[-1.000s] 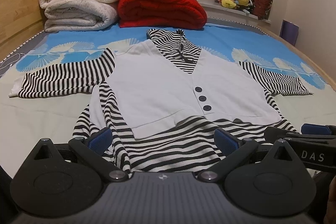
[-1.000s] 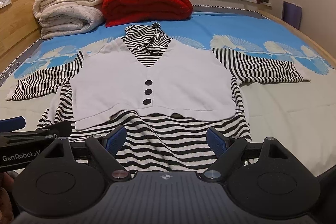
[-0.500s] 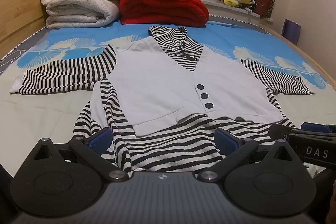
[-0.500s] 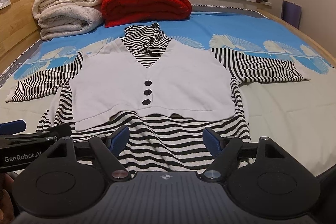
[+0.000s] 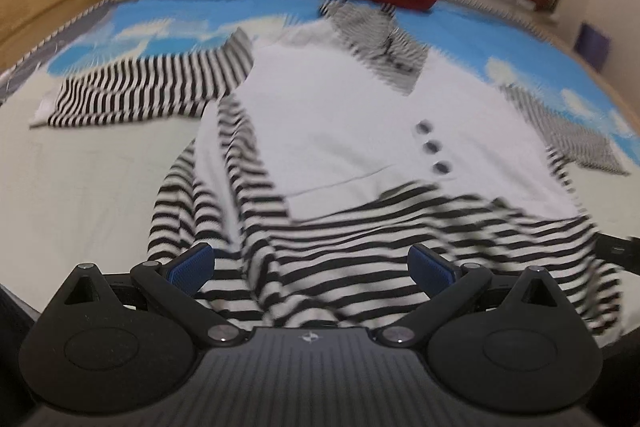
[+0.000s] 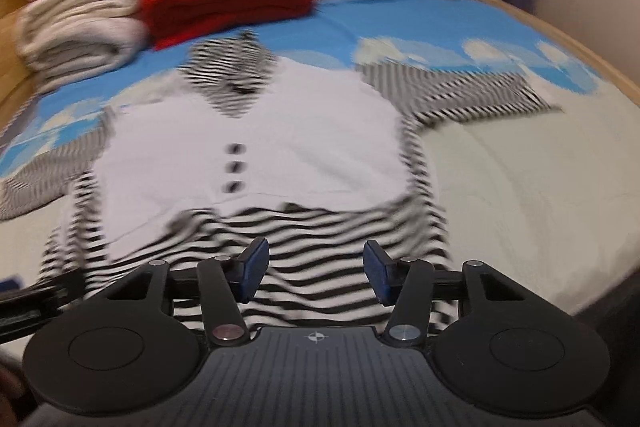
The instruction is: Fold small clothes
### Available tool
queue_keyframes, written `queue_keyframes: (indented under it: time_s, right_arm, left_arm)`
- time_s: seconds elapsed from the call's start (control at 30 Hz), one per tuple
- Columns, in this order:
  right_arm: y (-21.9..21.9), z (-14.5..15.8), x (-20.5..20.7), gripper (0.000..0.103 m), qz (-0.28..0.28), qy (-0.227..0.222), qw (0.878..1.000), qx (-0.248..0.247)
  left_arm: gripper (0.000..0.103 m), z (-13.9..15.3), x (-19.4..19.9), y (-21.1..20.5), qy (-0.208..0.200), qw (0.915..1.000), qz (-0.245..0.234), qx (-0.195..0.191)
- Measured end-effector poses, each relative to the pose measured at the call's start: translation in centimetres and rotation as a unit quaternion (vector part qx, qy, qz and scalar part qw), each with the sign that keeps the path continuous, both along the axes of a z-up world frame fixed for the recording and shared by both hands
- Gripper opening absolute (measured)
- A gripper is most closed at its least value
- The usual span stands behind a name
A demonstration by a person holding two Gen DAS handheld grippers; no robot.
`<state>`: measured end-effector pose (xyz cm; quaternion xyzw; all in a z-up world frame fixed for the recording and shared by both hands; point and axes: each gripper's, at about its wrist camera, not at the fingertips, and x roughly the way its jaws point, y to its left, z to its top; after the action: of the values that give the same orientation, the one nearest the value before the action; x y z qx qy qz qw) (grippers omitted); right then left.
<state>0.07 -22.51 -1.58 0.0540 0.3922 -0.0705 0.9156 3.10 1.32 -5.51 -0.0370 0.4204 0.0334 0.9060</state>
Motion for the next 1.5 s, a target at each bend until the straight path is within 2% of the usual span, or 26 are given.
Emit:
queue_keyframes:
  time_s: [0.1, 0.17, 0.2, 0.23, 0.27, 0.33, 0.4, 0.5, 0.6, 0.7, 0.83, 0.93, 1.0, 1.13, 1.27, 1.4, 1.5]
  right_arm:
    - [-1.8, -0.8, 0.7, 0.055, -0.056, 0.016, 0.995, -0.086]
    - [-2.7, -2.1, 1.4, 0.055, -0.073, 0.035, 0.994, -0.067]
    - [-3.1, -2.5, 1.6, 0.055, -0.081, 0.045, 0.994, -0.056]
    - [-3.4, -2.8, 1.6, 0.056, -0.089, 0.054, 0.994, -0.044]
    - [-3.8, -3.2, 1.6, 0.056, -0.096, 0.062, 0.993, -0.033]
    - [-4.2, -3.8, 1.6, 0.057, -0.108, 0.080, 0.991, -0.016]
    - [-4.7, -4.3, 1.7, 0.057, -0.115, 0.092, 0.989, 0.007]
    - [-5.5, -4.9, 2.2, 0.059, -0.125, 0.096, 0.987, 0.038]
    - [-6.8, -4.6, 2.0, 0.060, -0.140, 0.088, 0.985, 0.041]
    - [-9.2, -4.5, 1.5, 0.060, -0.167, 0.073, 0.981, 0.070]
    - [-12.4, -3.9, 0.1, 0.060, -0.216, 0.041, 0.969, 0.109]
    - [-13.9, -3.6, -0.9, 0.059, -0.225, 0.030, 0.966, 0.128]
    - [-14.2, -3.7, -1.5, 0.059, -0.204, 0.036, 0.969, 0.133]
    - [-12.7, -4.7, -2.0, 0.059, -0.099, 0.091, 0.982, 0.132]
    - [-9.9, -6.1, -2.5, 0.059, 0.004, 0.141, 0.984, 0.105]
    - [-8.0, -7.3, -1.8, 0.059, 0.034, 0.151, 0.984, 0.086]
    - [-7.6, -7.2, -0.8, 0.059, 0.037, 0.134, 0.985, 0.102]
  left_arm:
    - [0.103, -1.9, 2.0, 0.7, 0.036, 0.9992, 0.003, 0.016]
    - [0.097, -3.3, 3.1, 1.6, 0.056, 0.9982, 0.009, 0.021]
    - [0.084, -4.1, 3.5, 2.1, 0.067, 0.9973, 0.011, 0.028]
    - [0.052, -4.7, 3.8, 2.6, 0.081, 0.9956, 0.015, 0.044]
    - [0.036, -5.5, 4.0, 3.3, 0.101, 0.9925, 0.025, 0.064]
    - [0.030, -5.7, 3.6, 5.5, 0.107, 0.9927, 0.045, 0.033]
    - [0.027, -5.4, 3.0, 6.8, 0.113, 0.9906, 0.067, 0.038]
    - [0.026, -5.5, 2.1, 8.0, 0.118, 0.9893, 0.083, 0.020]
    - [0.028, -4.5, 1.6, 8.4, 0.115, 0.9890, 0.092, -0.010]
    - [0.038, -3.7, 1.3, 9.1, 0.100, 0.9881, 0.104, -0.052]
    - [0.047, -2.2, 1.3, 9.4, 0.073, 0.9895, 0.111, -0.057]
    - [0.047, -1.9, 1.3, 9.8, 0.073, 0.9884, 0.118, -0.063]
    - [0.047, -2.1, 1.3, 10.1, 0.078, 0.9872, 0.121, -0.067]
    - [0.048, -2.2, 1.4, 10.3, 0.082, 0.9865, 0.123, -0.071]
    - [0.051, -2.4, 1.6, 10.1, 0.086, 0.9859, 0.122, -0.075]
    - [0.052, -2.4, 1.6, 9.7, 0.086, 0.9866, 0.120, -0.070]
    - [0.053, -2.3, 1.5, 9.7, 0.083, 0.9866, 0.122, -0.069]
